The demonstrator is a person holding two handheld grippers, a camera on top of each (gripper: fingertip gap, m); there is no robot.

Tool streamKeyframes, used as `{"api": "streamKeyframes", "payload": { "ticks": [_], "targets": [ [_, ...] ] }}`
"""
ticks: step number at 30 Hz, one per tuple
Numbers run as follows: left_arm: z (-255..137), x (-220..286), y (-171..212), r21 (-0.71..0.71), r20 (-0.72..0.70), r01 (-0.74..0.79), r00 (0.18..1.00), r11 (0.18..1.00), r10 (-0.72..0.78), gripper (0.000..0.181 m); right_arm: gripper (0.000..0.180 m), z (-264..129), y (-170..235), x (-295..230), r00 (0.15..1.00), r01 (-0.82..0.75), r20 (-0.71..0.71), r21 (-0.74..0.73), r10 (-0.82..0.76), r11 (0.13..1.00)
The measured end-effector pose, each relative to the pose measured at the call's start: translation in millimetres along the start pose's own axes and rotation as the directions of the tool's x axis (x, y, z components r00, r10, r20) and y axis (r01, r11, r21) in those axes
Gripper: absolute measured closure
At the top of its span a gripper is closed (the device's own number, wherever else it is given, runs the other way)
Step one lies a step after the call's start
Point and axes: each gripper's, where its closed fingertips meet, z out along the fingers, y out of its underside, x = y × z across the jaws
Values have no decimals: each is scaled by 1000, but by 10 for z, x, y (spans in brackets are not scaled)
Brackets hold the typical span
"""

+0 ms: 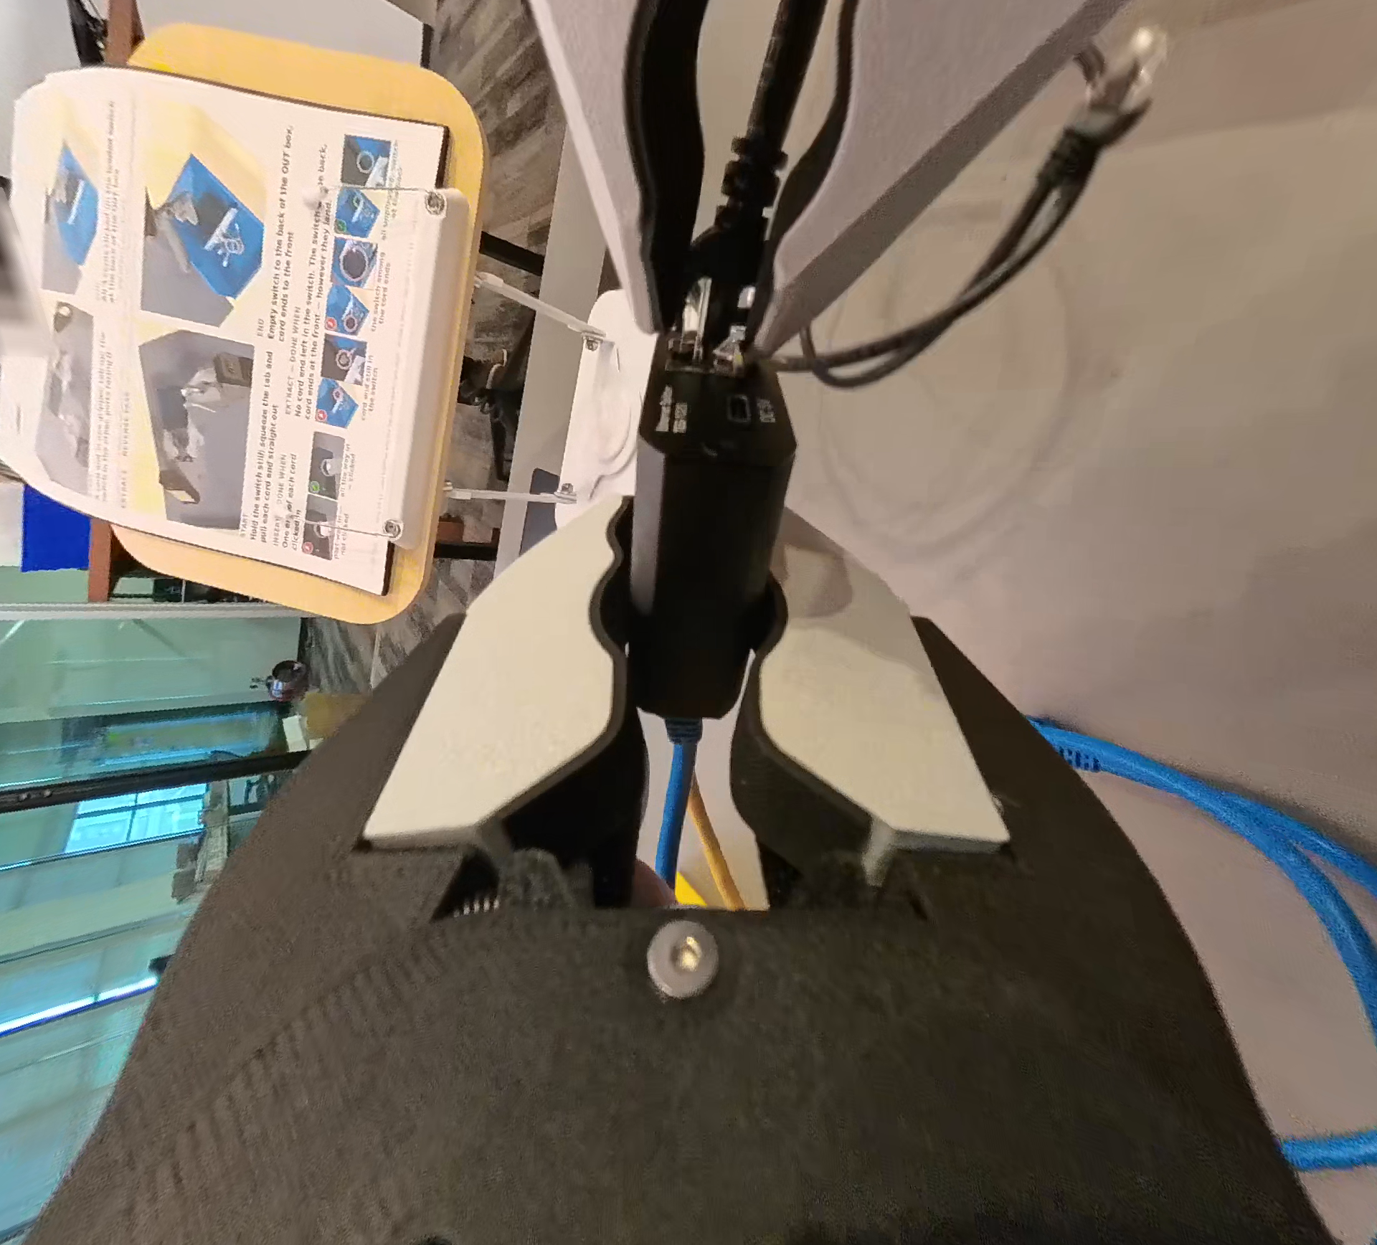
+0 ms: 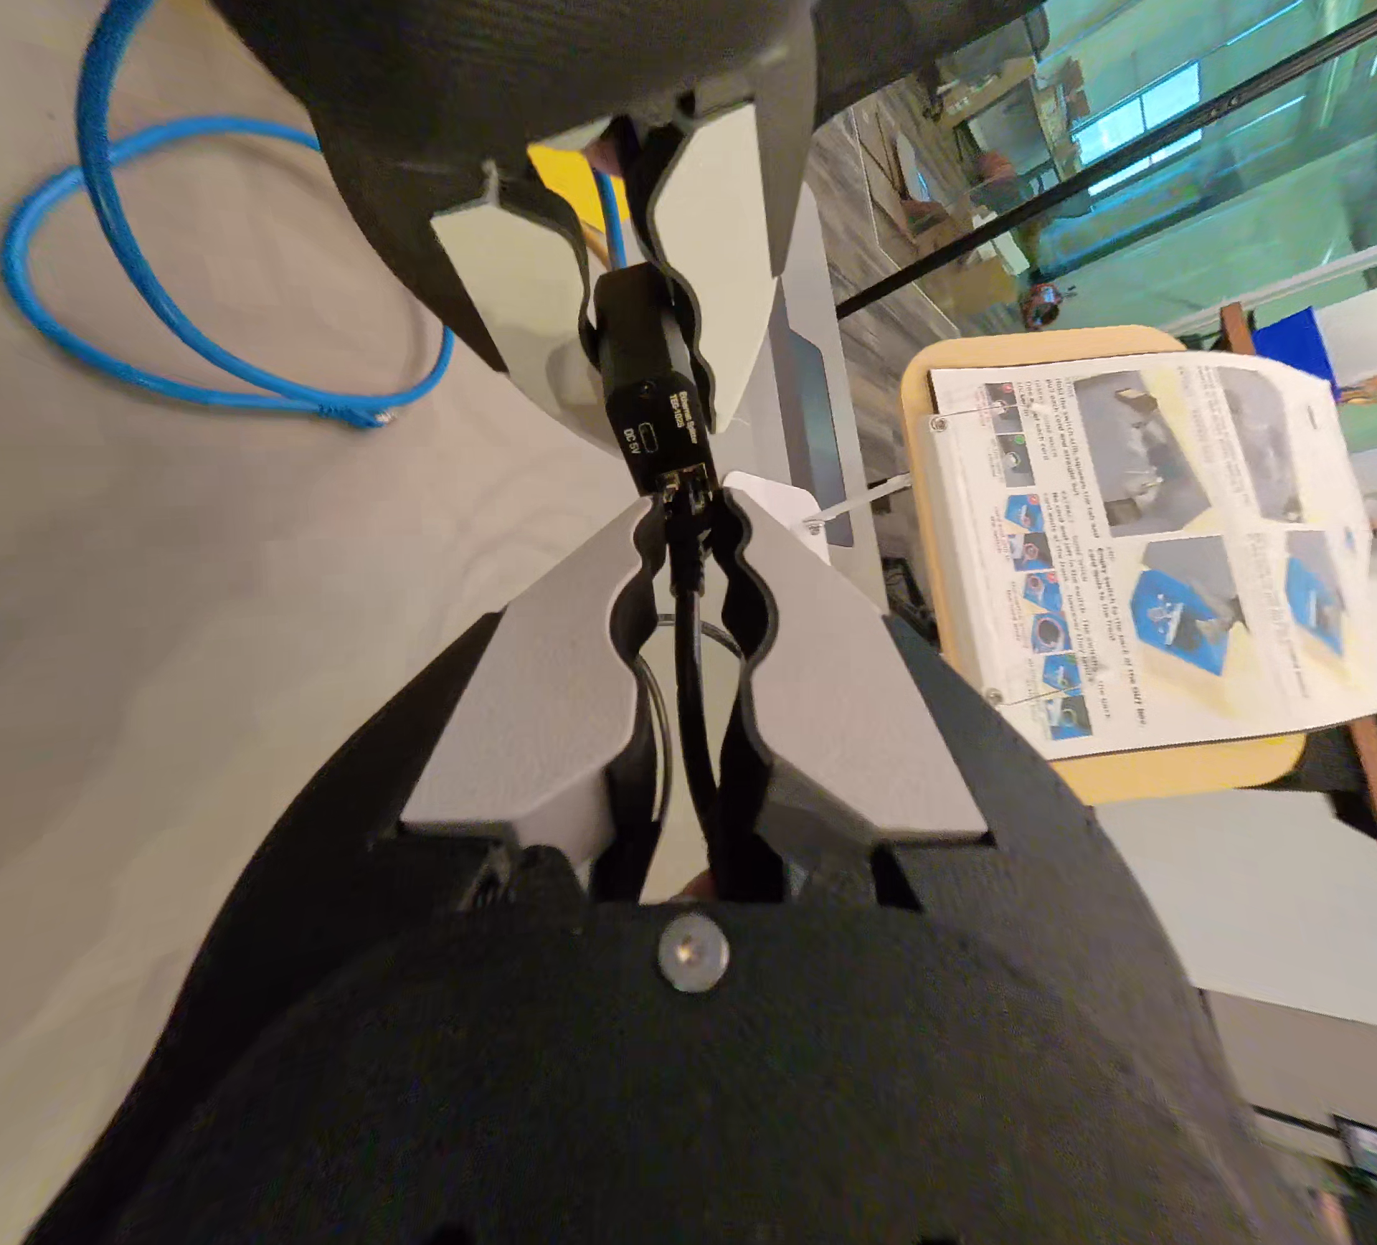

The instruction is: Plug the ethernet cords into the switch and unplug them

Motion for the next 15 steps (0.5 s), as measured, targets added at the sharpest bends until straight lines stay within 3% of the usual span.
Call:
{"api": "streamKeyframes", "payload": {
  "ticks": [7, 9, 15],
  "targets": [
    [-85, -58, -193, 30, 61, -162, 985, 986, 160, 148, 170, -20, -52, 0, 997, 65, -33, 33, -63, 997],
    [-74, -36, -186, 9, 43, -213, 976, 977, 212, 155, 169, -13, -68, 2, 996, 83, -35, 41, -82, 996],
    [-21, -7, -111, -72, 20, -221, 975, 973, 223, 154, 168, 65, 3, -28, 990, 130, -62, 8, -129, 992]
  ]
}}
